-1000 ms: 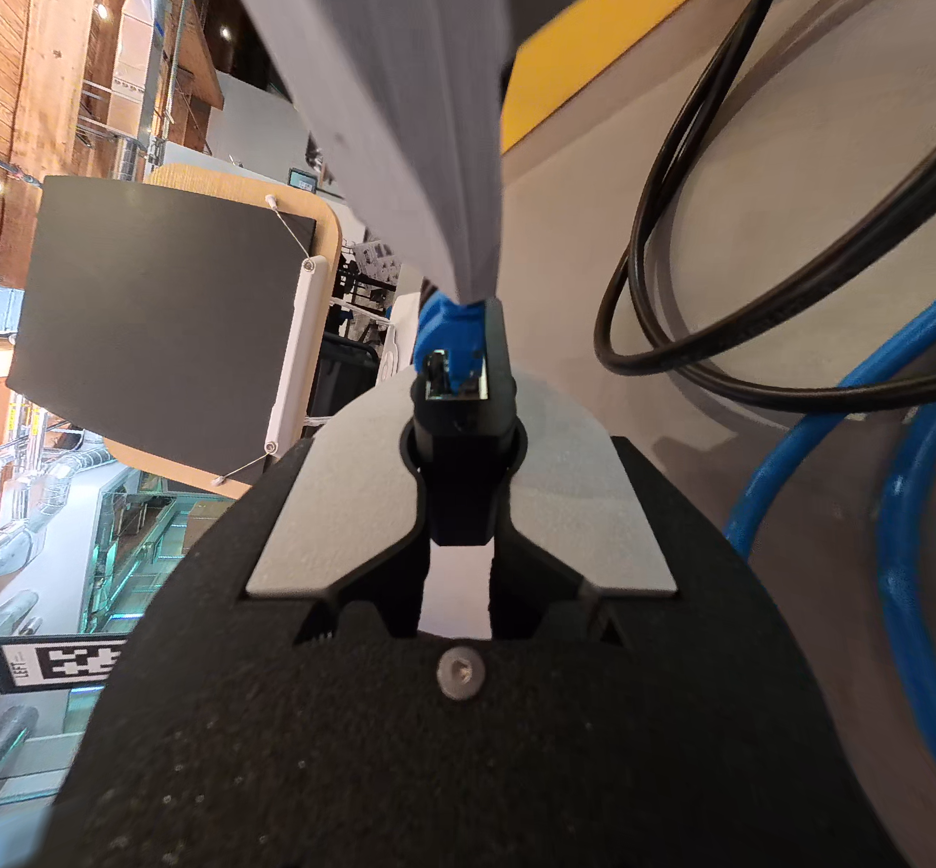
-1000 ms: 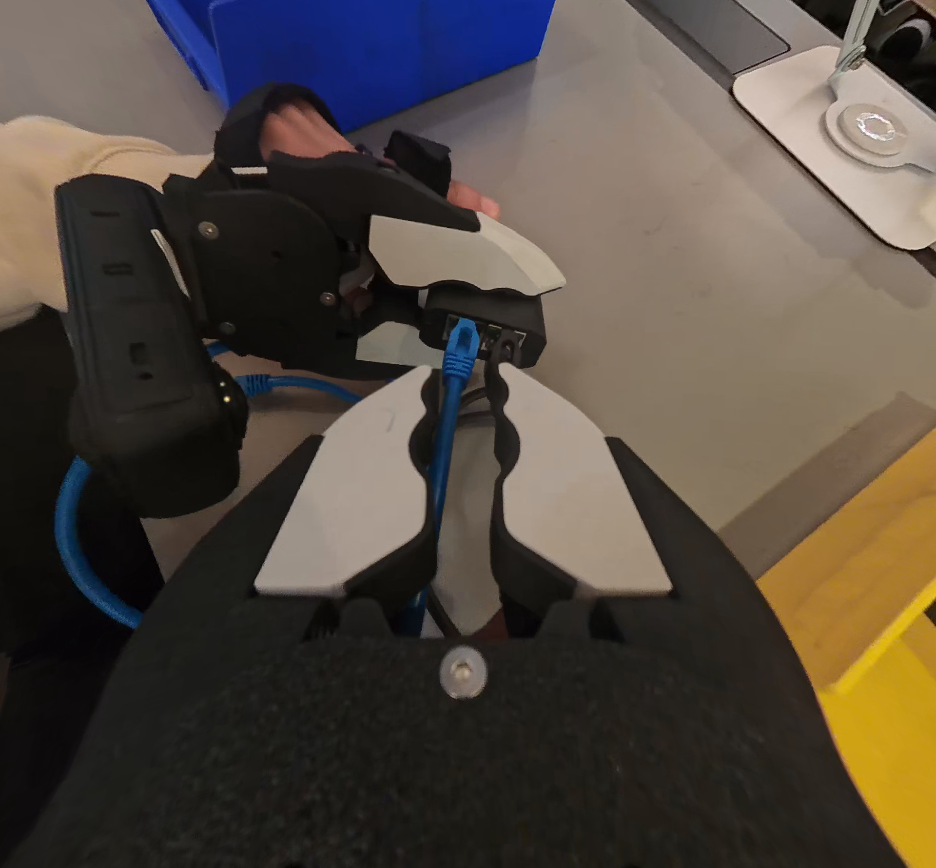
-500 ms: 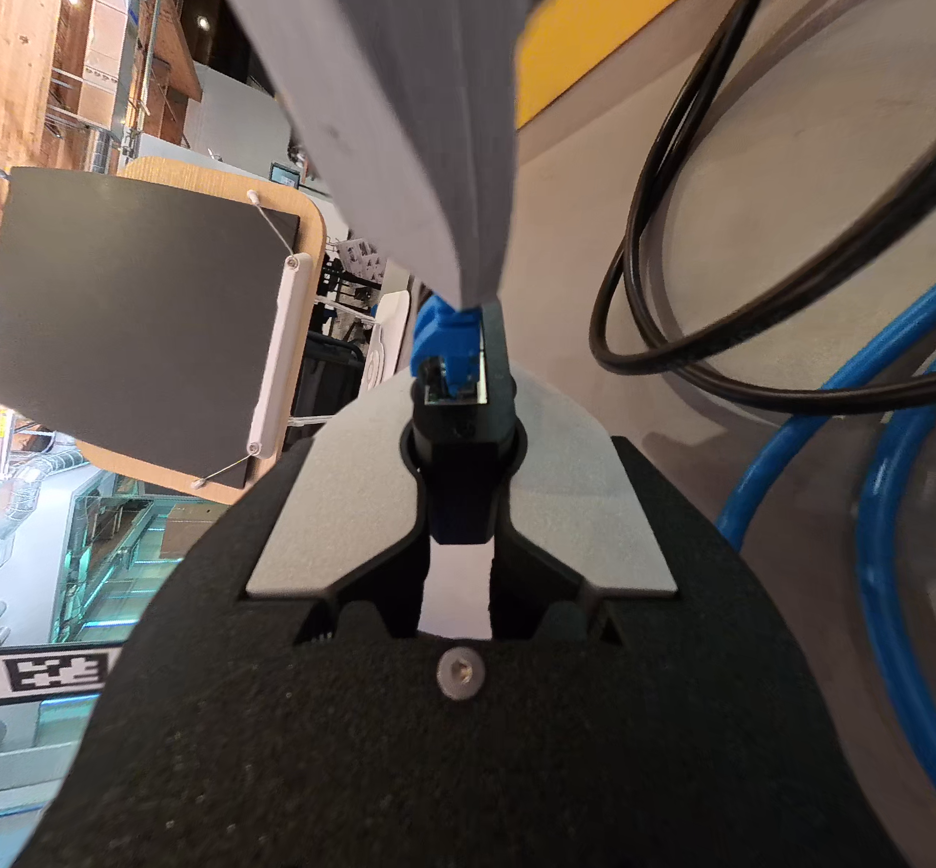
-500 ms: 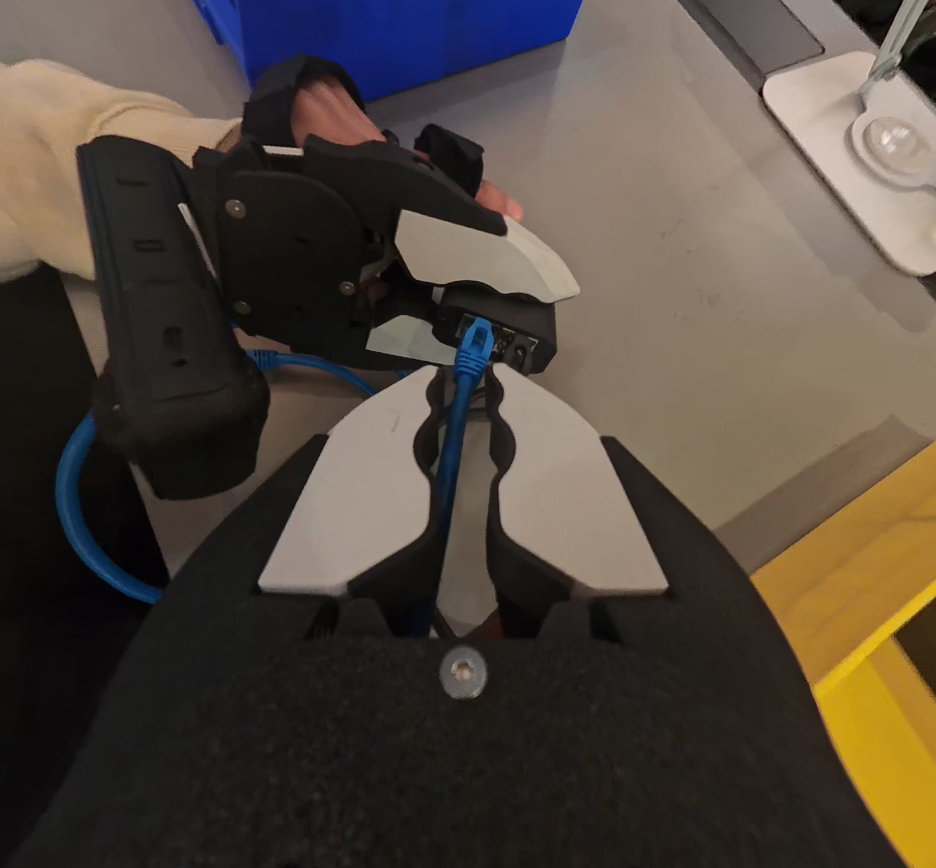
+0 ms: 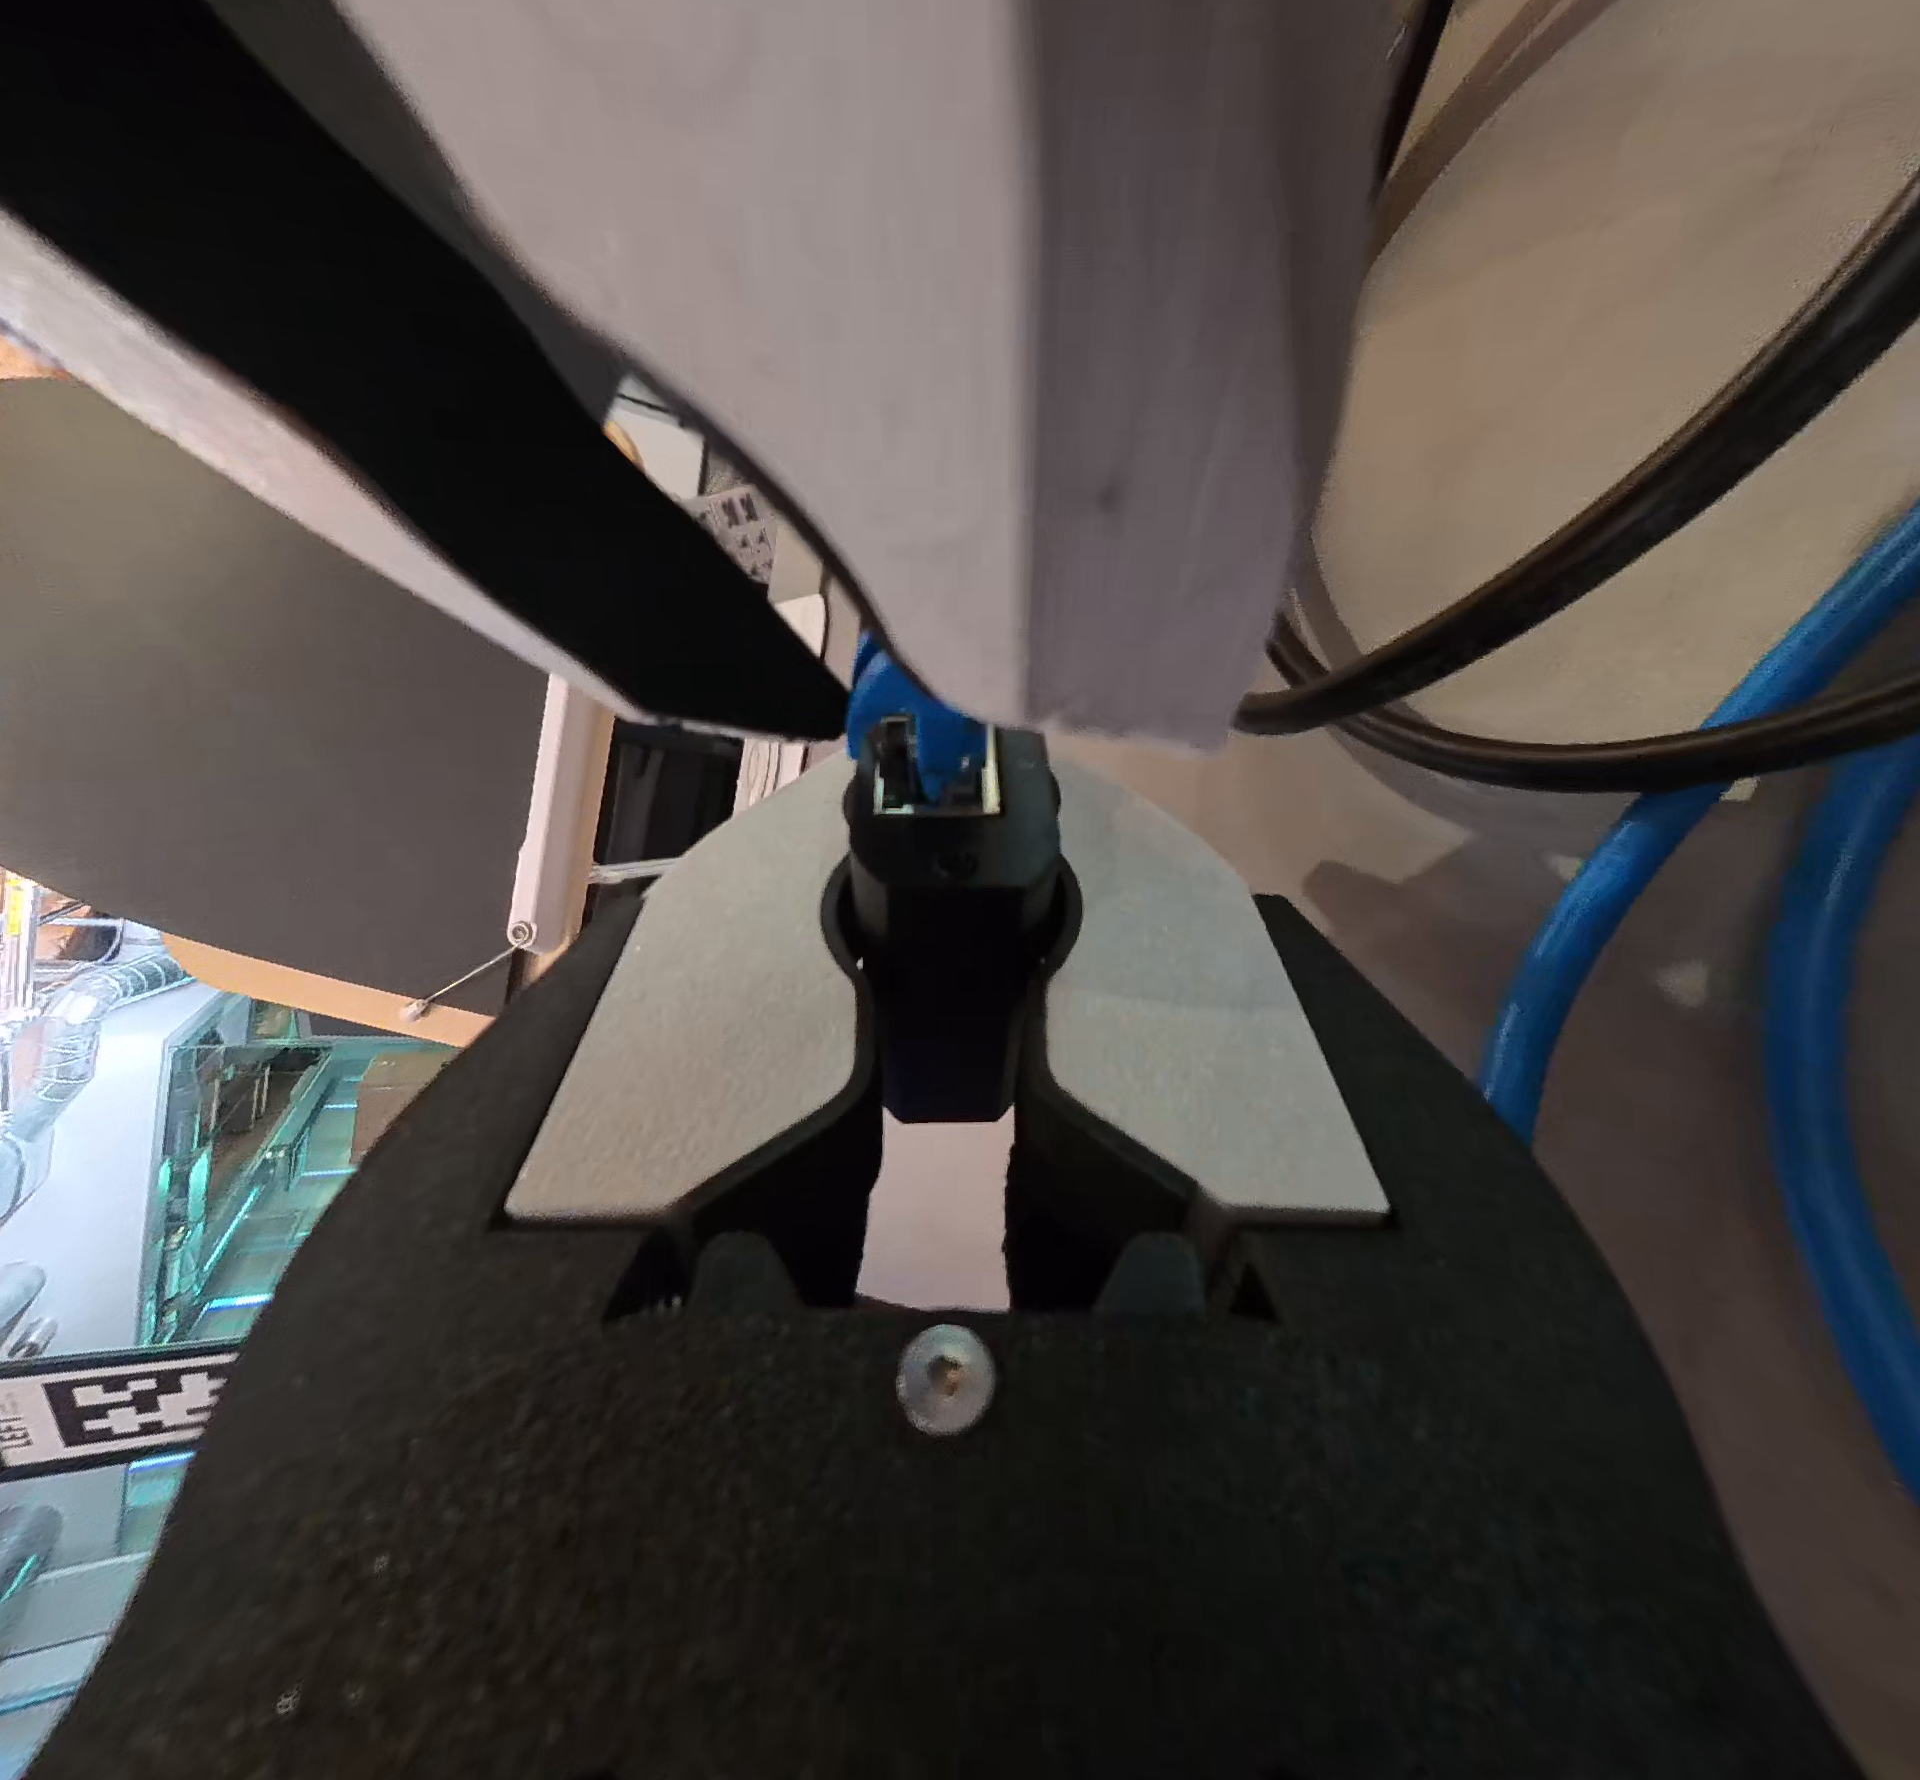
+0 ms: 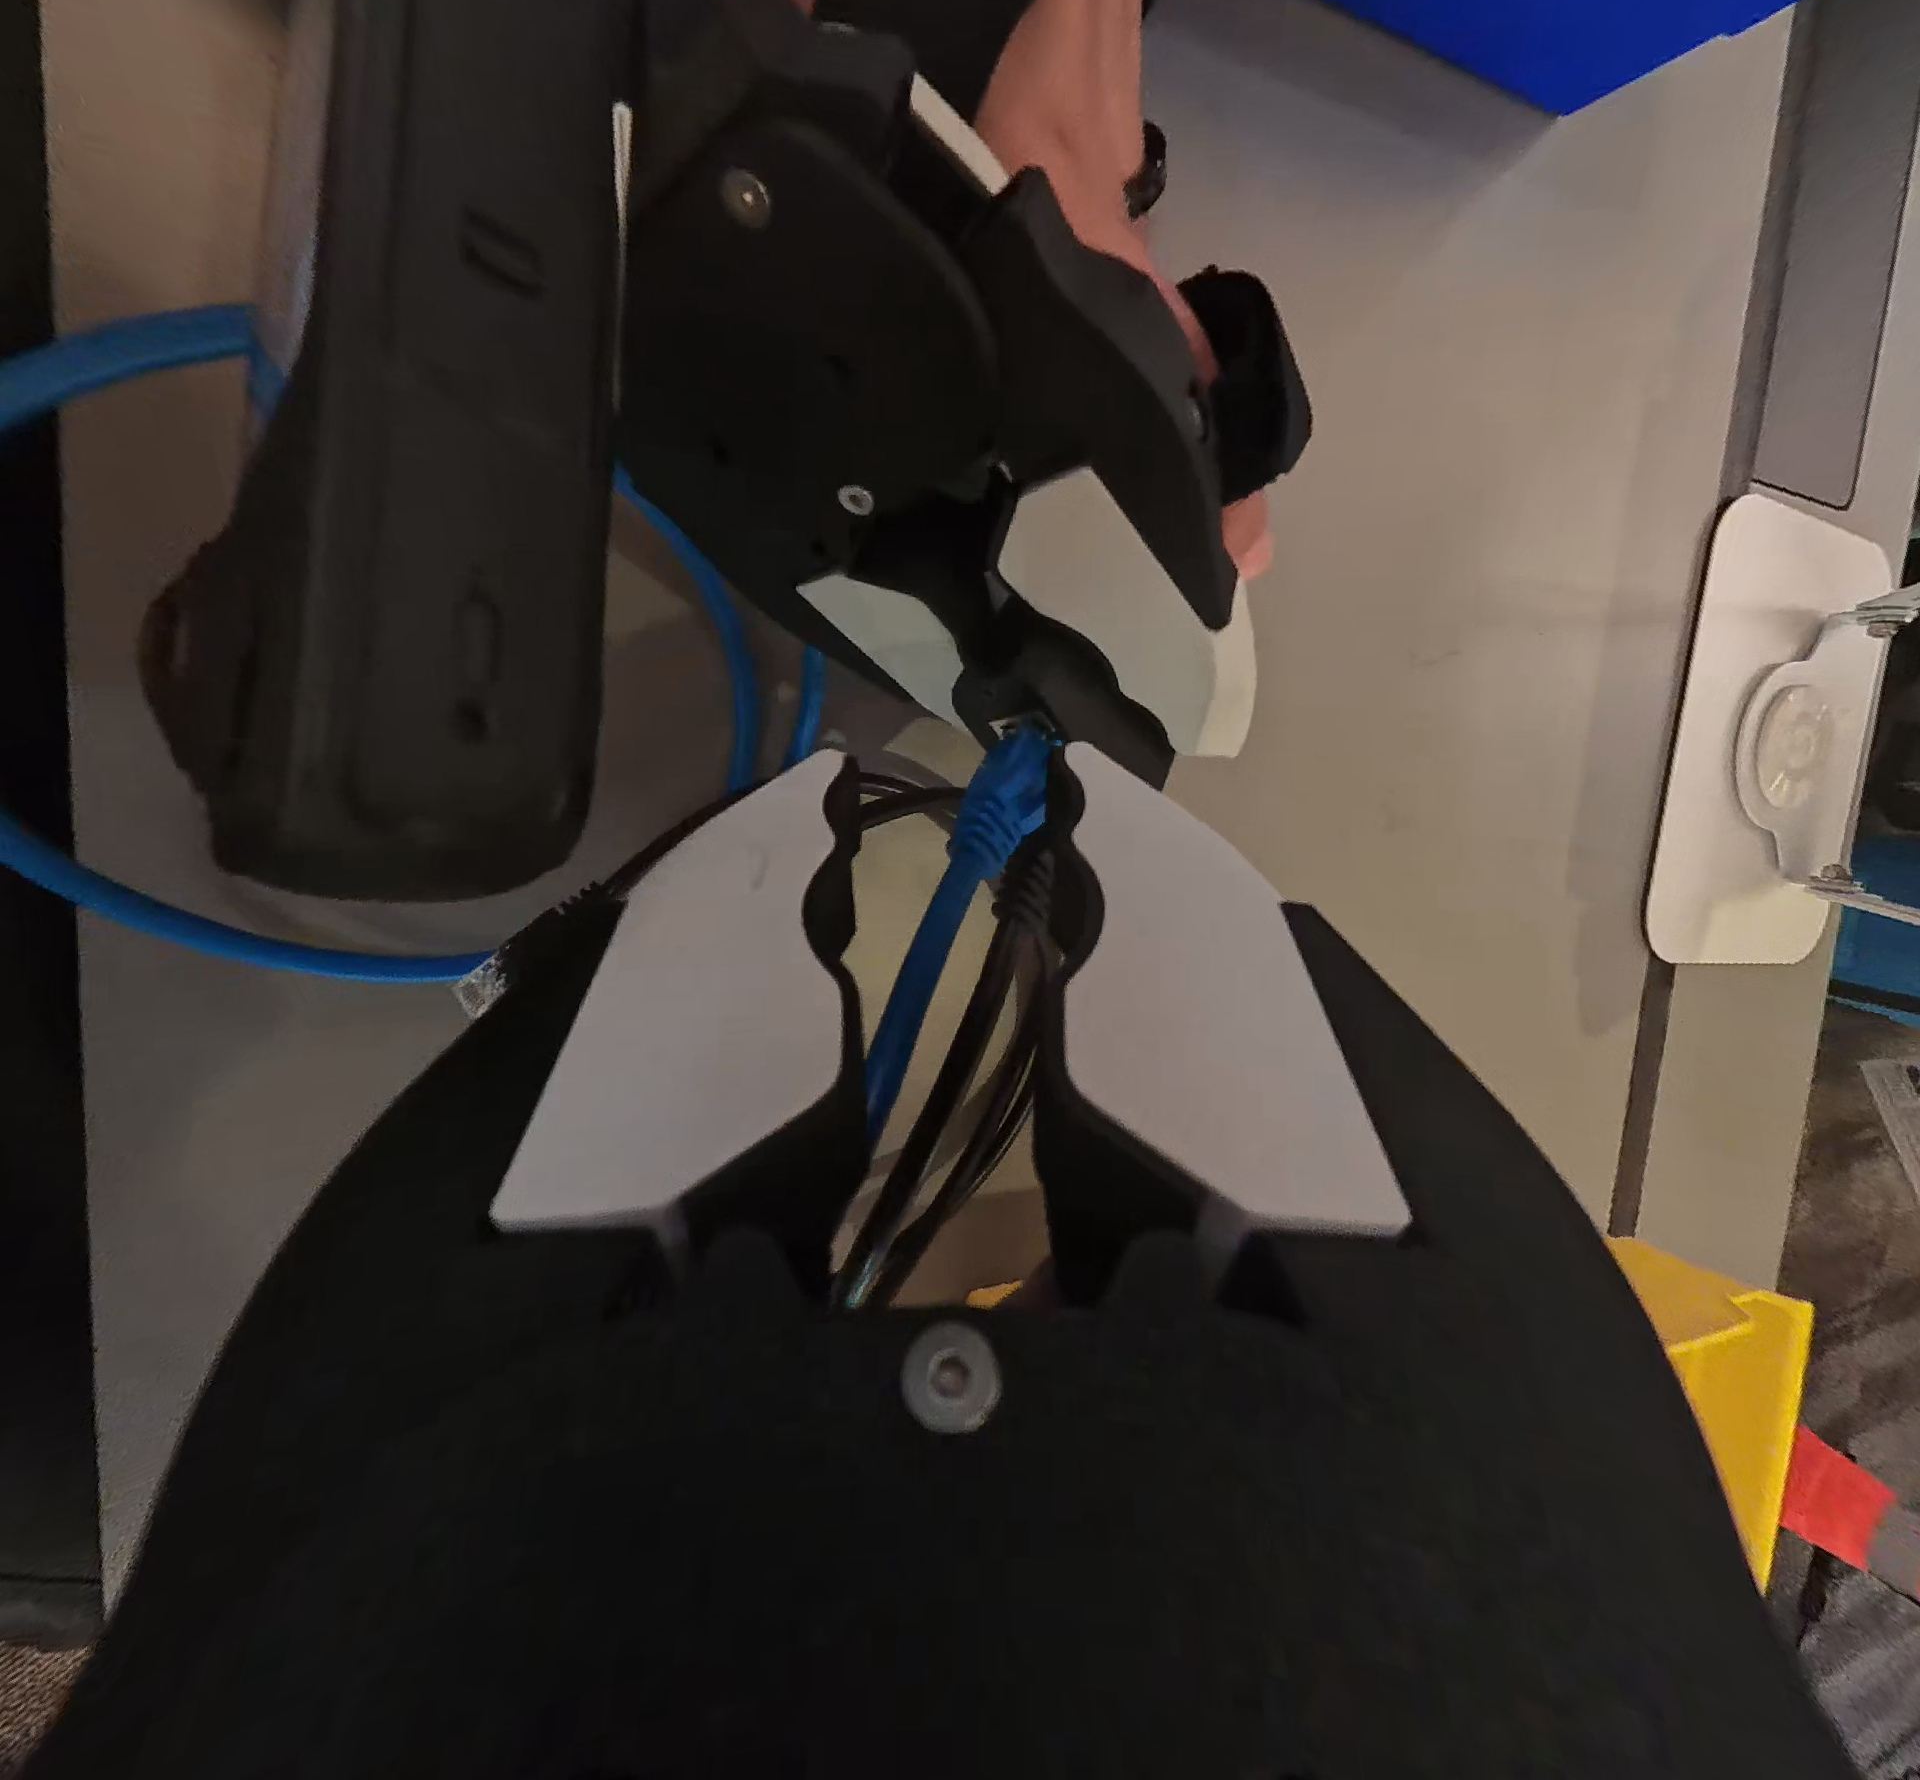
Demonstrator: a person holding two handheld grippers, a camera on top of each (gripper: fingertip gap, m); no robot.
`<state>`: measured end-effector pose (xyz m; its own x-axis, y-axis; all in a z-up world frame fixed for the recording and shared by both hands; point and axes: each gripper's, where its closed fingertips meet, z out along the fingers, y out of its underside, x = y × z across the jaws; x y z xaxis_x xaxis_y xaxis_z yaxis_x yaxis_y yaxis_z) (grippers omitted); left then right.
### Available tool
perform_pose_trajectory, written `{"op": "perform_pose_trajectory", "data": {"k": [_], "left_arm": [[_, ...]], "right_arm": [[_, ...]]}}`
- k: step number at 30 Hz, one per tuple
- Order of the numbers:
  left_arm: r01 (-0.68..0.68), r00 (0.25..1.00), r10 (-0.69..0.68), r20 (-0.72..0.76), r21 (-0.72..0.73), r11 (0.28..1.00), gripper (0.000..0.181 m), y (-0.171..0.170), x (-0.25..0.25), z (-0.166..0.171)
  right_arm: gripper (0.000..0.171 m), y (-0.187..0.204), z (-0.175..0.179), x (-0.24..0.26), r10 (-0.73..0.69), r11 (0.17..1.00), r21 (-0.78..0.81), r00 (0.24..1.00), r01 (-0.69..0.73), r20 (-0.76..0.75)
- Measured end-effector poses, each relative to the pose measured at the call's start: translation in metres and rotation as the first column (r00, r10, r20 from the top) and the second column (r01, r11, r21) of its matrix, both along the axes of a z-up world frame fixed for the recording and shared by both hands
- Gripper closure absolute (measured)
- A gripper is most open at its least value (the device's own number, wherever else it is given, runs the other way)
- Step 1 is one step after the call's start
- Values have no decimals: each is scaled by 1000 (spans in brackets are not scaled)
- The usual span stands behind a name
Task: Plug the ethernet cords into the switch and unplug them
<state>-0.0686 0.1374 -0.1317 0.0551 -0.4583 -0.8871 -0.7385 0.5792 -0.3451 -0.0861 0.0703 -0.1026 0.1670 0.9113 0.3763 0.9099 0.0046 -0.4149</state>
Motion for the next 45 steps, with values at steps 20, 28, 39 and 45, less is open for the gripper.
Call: {"op": "perform_pose_trajectory", "data": {"k": [20, 28, 39, 45], "left_arm": [[-44, 997, 40, 72, 53, 998, 153, 1, -2, 12], [-24, 999, 22, 39, 51, 998, 155, 1, 1, 4], [-61, 995, 53, 83, 99, 993, 156, 4, -1, 17], [-89, 993, 82, 80, 93, 992, 156, 4, 0, 17]], "right_arm": [[141, -5, -2, -1, -99, 995, -28, 993, 97, -58], [143, -2, -7, 0, -134, 991, -35, 989, 132, -62], [150, -2, 15, 18, -484, 874, -213, 817, 436, -314], [157, 0, 10, 14, -517, 856, -169, 804, 489, -294]]}}
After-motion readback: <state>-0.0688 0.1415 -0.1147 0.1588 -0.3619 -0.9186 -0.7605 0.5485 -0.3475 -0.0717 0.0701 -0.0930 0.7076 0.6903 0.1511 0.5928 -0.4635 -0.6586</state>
